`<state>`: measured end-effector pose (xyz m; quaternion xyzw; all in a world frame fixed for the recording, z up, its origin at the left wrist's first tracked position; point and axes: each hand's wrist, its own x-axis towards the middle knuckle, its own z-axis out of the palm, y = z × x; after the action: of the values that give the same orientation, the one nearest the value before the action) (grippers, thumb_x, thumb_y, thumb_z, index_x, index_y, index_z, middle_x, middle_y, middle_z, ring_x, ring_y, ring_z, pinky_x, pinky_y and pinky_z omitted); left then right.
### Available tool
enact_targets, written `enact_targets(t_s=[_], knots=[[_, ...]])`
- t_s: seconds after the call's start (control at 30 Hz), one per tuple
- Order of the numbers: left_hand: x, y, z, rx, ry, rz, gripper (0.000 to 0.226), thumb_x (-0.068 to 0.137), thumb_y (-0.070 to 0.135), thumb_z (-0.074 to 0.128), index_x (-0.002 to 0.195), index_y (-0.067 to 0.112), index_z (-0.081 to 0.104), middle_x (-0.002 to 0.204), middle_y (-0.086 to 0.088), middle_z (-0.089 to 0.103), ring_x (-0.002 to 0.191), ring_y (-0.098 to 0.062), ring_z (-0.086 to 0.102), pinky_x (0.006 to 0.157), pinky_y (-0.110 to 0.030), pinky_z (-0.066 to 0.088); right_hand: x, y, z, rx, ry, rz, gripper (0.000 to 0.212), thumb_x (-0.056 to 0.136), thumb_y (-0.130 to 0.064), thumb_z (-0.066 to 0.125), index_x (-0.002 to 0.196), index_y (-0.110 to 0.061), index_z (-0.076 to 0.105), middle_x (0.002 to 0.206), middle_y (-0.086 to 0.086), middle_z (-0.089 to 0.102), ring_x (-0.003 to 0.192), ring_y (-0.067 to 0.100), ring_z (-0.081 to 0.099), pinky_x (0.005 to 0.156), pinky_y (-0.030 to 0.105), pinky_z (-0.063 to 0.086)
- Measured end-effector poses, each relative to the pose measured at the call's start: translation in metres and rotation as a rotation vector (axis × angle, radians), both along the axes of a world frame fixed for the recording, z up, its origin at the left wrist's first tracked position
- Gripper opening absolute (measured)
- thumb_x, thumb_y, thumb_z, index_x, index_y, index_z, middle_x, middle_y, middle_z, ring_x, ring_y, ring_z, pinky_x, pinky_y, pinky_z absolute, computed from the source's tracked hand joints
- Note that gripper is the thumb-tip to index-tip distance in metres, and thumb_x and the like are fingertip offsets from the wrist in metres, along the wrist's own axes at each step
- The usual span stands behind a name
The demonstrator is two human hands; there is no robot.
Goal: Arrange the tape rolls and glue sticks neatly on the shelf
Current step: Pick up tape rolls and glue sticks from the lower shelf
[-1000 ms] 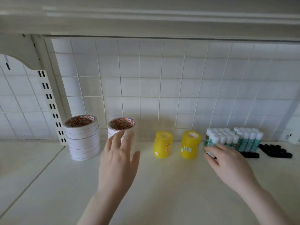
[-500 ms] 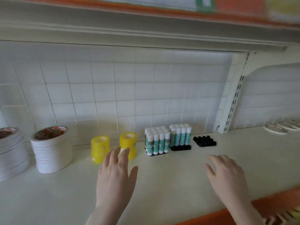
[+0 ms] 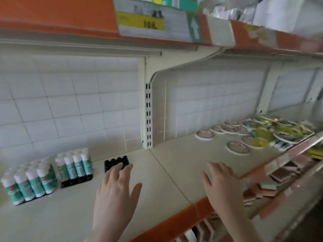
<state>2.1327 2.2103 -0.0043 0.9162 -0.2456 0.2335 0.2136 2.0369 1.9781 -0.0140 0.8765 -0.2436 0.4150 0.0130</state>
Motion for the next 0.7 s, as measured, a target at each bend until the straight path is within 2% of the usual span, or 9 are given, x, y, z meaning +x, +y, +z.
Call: enact_targets(t_s=[0.07,0.2,0.27,0.4,0.47,0.53,0.7], knots=[[0.002,-0.029,0.002,-0.007,0.016,-0.007,0.054,0.076,0.035,0.073,0.124,0.014,0.058,0.128,-0.011,0.056,0.120,-0.033,0.050,0.092,-0.047,0.046,0.001,-0.030,-0.002,0.006,-0.001,-0.031,0.037,0.053,-0.014,0.087,0.085,-0.008,0.070,0.075,0.010,0.066,0.065,0.032,0.063,0.055,0.037,0.052],[0.018,-0.083,0.003,0.039,-0.016,-0.061,0.053,0.067,0.027,0.082,0.113,0.008,0.064,0.115,-0.016,0.062,0.105,-0.040,0.059,0.080,-0.050,0.051,0.012,-0.083,-0.012,0.031,-0.008,-0.065,0.037,0.054,-0.016,0.088,0.086,-0.008,0.069,0.074,0.010,0.065,0.065,0.032,0.063,0.056,0.036,0.052],[0.029,-0.113,0.006,0.016,-0.030,-0.085,0.052,0.067,0.026,0.082,0.113,0.009,0.063,0.115,-0.015,0.062,0.105,-0.040,0.058,0.078,-0.049,0.051,0.019,-0.107,-0.016,0.030,-0.018,-0.074,0.038,0.053,-0.015,0.088,0.085,-0.007,0.069,0.074,0.012,0.064,0.065,0.033,0.063,0.056,0.037,0.052],[0.041,-0.161,0.008,-0.070,-0.002,-0.148,0.049,0.076,0.033,0.074,0.120,0.014,0.060,0.123,-0.012,0.058,0.114,-0.033,0.051,0.084,-0.048,0.048,0.028,-0.163,-0.018,0.075,-0.033,-0.105,0.031,0.058,-0.013,0.085,0.085,-0.008,0.069,0.079,0.012,0.065,0.068,0.034,0.063,0.059,0.037,0.052],[0.042,-0.168,0.002,-0.031,-0.040,-0.177,0.049,0.078,0.048,0.059,0.118,0.019,0.057,0.118,-0.012,0.060,0.111,-0.027,0.048,0.080,-0.049,0.049,0.028,-0.188,-0.016,0.094,-0.050,-0.111,0.025,0.063,-0.011,0.082,0.084,-0.008,0.068,0.079,0.012,0.065,0.069,0.033,0.063,0.061,0.037,0.051],[0.045,-0.169,-0.004,0.012,-0.058,-0.164,0.052,0.075,0.053,0.044,0.115,0.021,0.053,0.115,-0.014,0.061,0.108,-0.025,0.044,0.076,-0.052,0.050,0.028,-0.209,-0.014,0.117,-0.070,-0.101,0.022,0.066,-0.009,0.079,0.083,-0.008,0.067,0.077,0.011,0.064,0.069,0.033,0.061,0.061,0.037,0.051],[0.039,-0.203,0.005,0.051,-0.071,-0.026,0.054,0.076,0.053,0.042,0.113,0.018,0.058,0.116,-0.014,0.061,0.104,-0.032,0.053,0.076,-0.052,0.050,0.028,-0.263,-0.013,0.147,-0.051,0.004,0.026,0.070,-0.010,0.077,0.095,-0.007,0.069,0.087,0.012,0.067,0.080,0.034,0.062,0.069,0.041,0.052]])
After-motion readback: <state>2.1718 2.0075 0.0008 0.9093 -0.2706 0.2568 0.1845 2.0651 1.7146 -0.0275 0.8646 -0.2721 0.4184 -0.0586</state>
